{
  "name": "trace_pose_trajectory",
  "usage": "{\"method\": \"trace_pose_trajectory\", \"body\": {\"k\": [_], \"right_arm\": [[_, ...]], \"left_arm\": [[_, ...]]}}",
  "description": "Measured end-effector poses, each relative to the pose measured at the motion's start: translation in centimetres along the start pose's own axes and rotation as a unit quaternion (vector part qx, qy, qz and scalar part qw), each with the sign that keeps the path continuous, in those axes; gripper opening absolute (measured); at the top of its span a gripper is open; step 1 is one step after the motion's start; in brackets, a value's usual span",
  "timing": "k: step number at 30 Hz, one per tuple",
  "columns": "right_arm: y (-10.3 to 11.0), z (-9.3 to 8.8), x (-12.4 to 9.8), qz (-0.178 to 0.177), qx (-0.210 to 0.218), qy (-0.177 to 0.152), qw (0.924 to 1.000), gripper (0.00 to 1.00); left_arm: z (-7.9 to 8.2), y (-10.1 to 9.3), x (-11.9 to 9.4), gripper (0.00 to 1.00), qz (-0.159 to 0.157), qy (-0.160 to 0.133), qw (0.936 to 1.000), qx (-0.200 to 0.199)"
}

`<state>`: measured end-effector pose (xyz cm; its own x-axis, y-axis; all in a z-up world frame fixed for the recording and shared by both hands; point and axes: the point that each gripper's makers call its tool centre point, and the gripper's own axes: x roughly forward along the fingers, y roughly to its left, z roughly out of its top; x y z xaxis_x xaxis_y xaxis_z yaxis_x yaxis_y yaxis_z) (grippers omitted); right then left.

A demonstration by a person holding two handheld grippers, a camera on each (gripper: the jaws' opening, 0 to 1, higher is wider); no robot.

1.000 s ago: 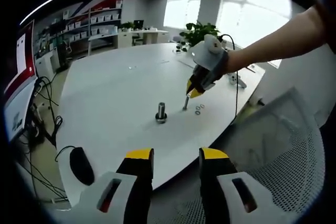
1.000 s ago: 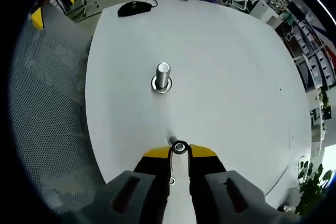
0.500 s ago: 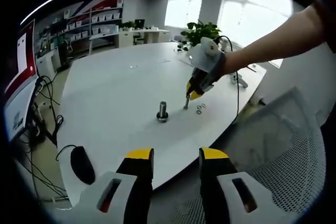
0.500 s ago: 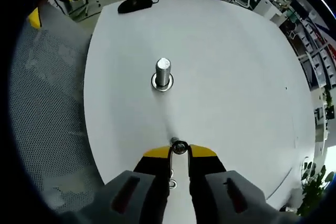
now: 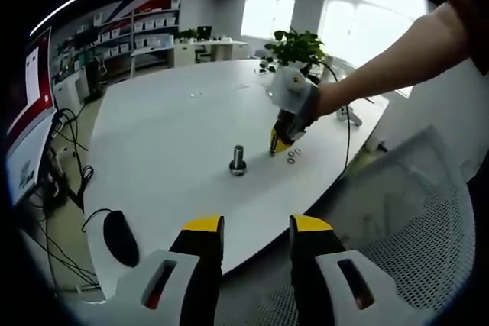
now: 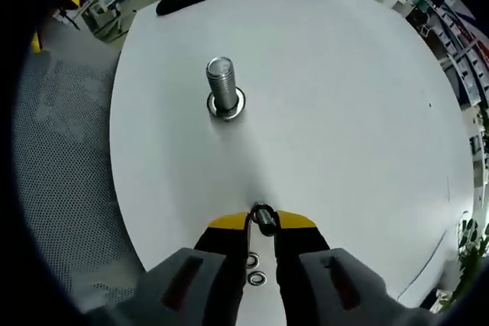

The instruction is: Place the washer onto the threaded stud by aligning its center hole with the stud, sliding it down to the base, and recovering from edge contact or off-axis alignment until the washer reaches the visible bottom stop.

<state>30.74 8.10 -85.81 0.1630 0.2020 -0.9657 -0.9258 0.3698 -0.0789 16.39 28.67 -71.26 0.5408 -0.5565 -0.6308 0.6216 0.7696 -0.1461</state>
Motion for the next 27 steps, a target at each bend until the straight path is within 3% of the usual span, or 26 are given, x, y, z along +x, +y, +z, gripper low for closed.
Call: {"method": "trace_pose_trajectory", "body": {"k": [16,21,27], "right_arm": [[0.1,-0.4,0.0,0.002,0.038,0.002,0.9993,0.18],[0.2,-1.7,-0.5,-0.001,0.038,0.01,0.9992,0.19],[2.1,-3.2,-0.8,0.01,0.05,0.016,0.9985,0.21]], "left_arm": [[-0.1,0.0,0.0,0.32,-0.002,0.002,1.0,0.001],[-0.1,-0.1,0.0,0.32,-0.005,0.001,1.0,0.004],[0.0,-0.2,-0.1,0.32,-0.006,-0.003,1.0,0.004]]}}
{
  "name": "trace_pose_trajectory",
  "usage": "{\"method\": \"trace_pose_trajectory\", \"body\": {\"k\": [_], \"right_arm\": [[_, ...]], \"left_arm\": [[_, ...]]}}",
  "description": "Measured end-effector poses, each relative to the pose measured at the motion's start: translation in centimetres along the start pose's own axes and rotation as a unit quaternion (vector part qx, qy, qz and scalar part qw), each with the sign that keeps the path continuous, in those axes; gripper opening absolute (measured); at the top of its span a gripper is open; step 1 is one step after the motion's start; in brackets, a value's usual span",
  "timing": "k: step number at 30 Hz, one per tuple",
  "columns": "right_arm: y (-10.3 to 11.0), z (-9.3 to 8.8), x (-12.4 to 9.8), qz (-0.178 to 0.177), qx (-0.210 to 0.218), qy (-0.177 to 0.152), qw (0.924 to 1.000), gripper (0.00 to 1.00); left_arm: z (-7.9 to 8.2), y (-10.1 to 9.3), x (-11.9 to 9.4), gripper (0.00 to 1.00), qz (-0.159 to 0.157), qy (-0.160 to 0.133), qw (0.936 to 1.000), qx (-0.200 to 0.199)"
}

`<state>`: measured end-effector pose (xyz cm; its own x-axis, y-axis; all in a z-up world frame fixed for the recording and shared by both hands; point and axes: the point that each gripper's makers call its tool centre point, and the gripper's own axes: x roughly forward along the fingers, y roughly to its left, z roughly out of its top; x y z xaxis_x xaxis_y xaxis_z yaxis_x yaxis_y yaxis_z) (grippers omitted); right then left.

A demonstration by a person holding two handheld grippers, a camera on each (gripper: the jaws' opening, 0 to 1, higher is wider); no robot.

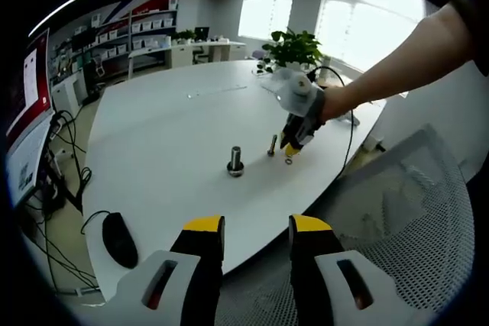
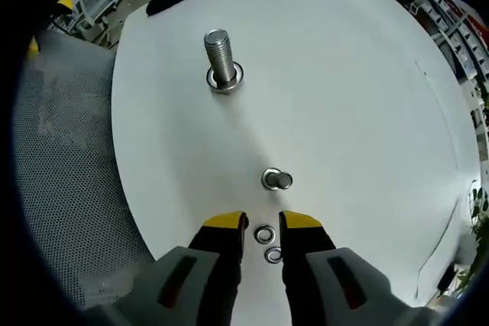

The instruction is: Place the washer onto the threaded stud by aligning its center hole with the stud, sliding it down to the base, and recovering from edge contact or off-axis alignment until the washer reaches the visible bottom stop.

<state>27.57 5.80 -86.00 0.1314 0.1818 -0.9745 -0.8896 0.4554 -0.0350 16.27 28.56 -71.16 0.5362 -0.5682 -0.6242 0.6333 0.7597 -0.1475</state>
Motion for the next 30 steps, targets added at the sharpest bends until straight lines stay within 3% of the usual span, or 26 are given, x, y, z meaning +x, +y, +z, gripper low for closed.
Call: {"method": "trace_pose_trajectory", "body": {"k": [6,14,19,25,30], "right_arm": [[1.6,-1.0,0.6,0.013,-0.001,0.005,0.9999,0.21],[1.7,-0.8,0.7,0.01,0.01,0.002,0.9999,0.21],[2.1,-0.6,0.8,0.009,-0.011,0.011,0.9998,0.19],[1.9,-0.5,0.7,0.012,0.02,0.018,0.9996,0.19],[1.9,-0.5,0.8,0.014,-0.012,0.021,0.9996,0.19]], "left_arm": [[0.0,-0.2,0.0,0.32,-0.004,-0.001,1.0,0.003],[0.0,-0.2,0.1,0.31,-0.005,-0.001,1.0,0.004],[0.1,-0.2,0.1,0.31,-0.004,-0.002,1.0,0.003],[0.1,-0.2,0.1,0.31,-0.004,0.0,1.0,0.003],[0.0,-0.2,0.2,0.31,-0.005,0.003,1.0,0.004]]}}
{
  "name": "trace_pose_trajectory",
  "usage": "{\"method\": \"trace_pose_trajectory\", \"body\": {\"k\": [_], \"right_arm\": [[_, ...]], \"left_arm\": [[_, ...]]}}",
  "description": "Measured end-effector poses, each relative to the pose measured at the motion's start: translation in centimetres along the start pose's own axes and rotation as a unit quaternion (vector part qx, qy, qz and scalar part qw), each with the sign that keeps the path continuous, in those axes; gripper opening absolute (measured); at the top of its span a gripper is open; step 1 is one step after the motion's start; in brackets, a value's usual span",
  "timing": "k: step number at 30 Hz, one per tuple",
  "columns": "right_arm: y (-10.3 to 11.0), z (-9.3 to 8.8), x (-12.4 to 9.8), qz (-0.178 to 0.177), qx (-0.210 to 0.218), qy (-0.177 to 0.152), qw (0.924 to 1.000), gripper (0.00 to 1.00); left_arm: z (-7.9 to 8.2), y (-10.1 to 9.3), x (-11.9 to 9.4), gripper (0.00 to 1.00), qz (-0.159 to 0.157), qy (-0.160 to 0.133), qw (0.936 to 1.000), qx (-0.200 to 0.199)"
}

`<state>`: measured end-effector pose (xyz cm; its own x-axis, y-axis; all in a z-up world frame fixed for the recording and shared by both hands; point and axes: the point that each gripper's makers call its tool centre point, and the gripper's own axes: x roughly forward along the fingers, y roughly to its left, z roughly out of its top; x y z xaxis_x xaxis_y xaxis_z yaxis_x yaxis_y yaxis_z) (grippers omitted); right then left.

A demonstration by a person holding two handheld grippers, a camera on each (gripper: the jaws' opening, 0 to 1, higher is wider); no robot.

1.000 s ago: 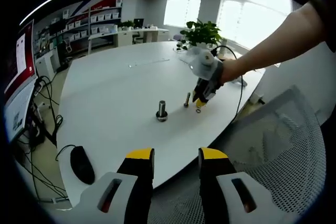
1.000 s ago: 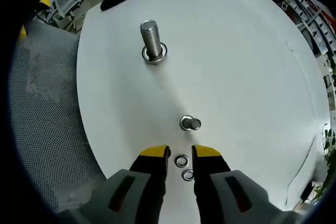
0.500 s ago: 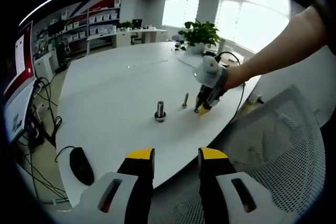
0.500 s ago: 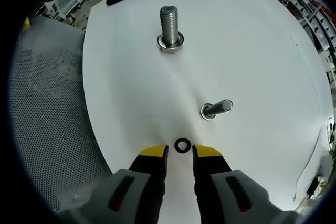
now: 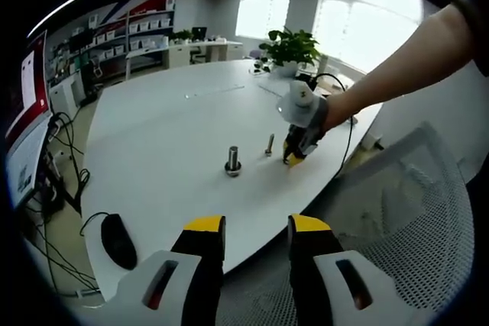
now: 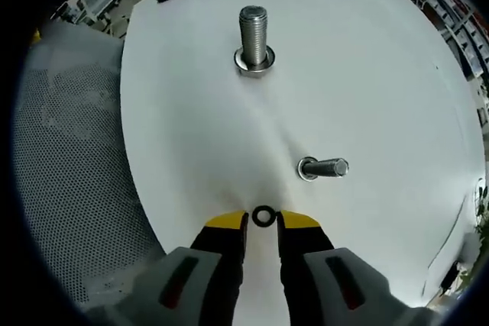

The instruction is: Place the washer onto the threaded stud by aligning its center hole with the stud, sliding it down to the base, and recovering from edge contact or off-axis alignment until the washer reaches the visible bottom stop.

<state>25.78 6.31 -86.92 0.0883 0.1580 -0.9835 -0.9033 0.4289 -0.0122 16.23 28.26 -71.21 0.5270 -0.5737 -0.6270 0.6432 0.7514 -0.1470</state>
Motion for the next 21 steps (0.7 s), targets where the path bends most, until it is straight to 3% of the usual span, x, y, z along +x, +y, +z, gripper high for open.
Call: {"method": "trace_pose_trajectory", "body": {"k": [3,7,17,21], "right_arm": [[-0.05,-0.05,0.0,0.004,0.001,-0.001,1.0,0.19],[0.38,-0.23,-0.08,0.015,-0.058,0.003,0.9982,0.2],[0.09,-0.24,0.19,0.015,-0.057,0.018,0.9981,0.2],[-0.16,-0.15,0.14,0.017,-0.031,0.031,0.9989,0.19]], "left_arm": [[0.02,0.07,-0.01,0.31,0.002,-0.001,1.0,-0.002],[-0.02,0.09,-0.02,0.31,0.003,0.001,1.0,-0.002],[0.01,0.12,-0.05,0.3,0.003,0.0,1.0,-0.003],[-0.08,0.04,0.01,0.3,0.0,0.002,1.0,-0.001]]}}
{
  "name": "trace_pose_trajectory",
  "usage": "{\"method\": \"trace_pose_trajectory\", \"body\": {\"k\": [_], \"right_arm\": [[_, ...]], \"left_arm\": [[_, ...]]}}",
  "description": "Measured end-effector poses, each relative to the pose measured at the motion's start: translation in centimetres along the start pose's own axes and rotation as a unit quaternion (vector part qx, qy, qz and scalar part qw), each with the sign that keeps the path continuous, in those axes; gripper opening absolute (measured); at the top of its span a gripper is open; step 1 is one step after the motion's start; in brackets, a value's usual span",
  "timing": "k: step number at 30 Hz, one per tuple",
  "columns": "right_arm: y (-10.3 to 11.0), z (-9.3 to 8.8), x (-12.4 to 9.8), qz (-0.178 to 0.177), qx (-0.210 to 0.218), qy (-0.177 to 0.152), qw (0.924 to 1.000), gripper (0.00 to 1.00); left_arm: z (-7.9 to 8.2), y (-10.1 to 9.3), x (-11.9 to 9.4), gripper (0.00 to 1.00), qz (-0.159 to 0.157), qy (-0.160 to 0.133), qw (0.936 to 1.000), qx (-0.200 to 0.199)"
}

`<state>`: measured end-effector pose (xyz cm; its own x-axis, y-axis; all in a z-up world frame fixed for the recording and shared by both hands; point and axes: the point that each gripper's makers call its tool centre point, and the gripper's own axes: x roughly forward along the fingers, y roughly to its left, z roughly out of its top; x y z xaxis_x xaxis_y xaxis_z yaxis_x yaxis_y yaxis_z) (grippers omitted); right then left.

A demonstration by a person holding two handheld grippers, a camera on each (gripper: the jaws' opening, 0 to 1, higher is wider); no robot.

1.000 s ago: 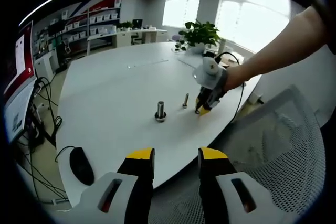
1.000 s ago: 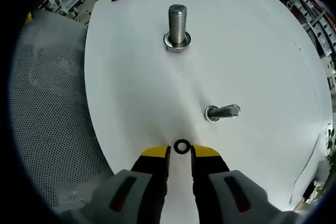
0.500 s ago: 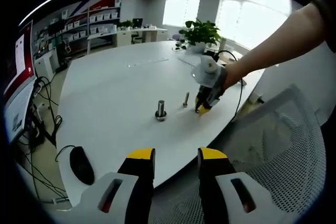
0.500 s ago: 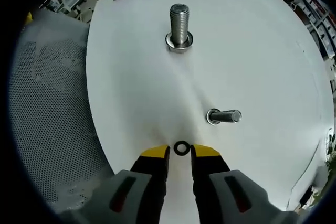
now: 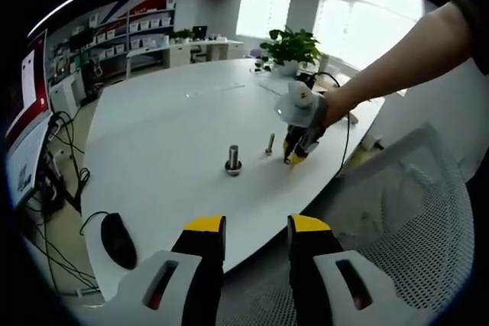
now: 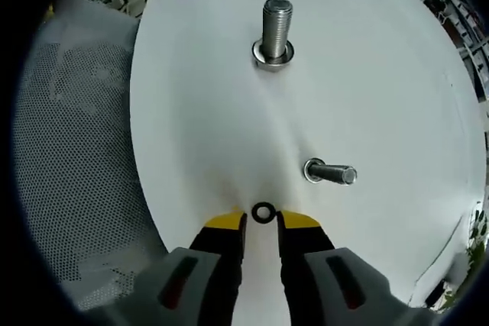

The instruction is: Place the washer onto the threaded stud by aligning its center hole with the stud, sliding it down to the base, and recovering from edge contact or off-axis alignment until the washer reaches the visible bottom stop.

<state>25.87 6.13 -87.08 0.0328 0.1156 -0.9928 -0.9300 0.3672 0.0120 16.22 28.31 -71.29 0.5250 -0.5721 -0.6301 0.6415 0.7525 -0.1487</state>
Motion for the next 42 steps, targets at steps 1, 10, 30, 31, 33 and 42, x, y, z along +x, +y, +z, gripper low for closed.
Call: {"method": "trace_pose_trajectory", "body": {"k": [1,10,30,31,33,42], "right_arm": [[0.01,0.01,-0.02,0.0,0.001,0.001,1.0,0.19],[0.14,-0.04,-0.04,-0.009,-0.002,-0.001,1.0,0.16],[0.32,-0.16,-0.2,-0.077,0.011,-0.021,0.9968,0.14],[0.22,-0.19,-0.19,-0.081,0.022,-0.032,0.996,0.14],[0.17,-0.23,-0.28,-0.085,0.041,-0.05,0.9943,0.14],[0.09,-0.54,-0.25,-0.093,0.074,-0.089,0.989,0.14]], "left_arm": [[0.02,0.03,-0.02,0.3,0.0,-0.001,1.0,0.0],[0.07,0.03,-0.03,0.29,-0.001,-0.002,1.0,-0.001],[0.2,0.06,-0.13,0.29,0.0,-0.007,1.0,-0.001],[0.2,0.06,-0.14,0.29,0.0,-0.008,1.0,0.0],[0.22,0.05,-0.15,0.29,0.0,-0.008,1.0,-0.001],[0.4,0.15,-0.22,0.29,0.003,-0.012,0.9999,0.0]]}}
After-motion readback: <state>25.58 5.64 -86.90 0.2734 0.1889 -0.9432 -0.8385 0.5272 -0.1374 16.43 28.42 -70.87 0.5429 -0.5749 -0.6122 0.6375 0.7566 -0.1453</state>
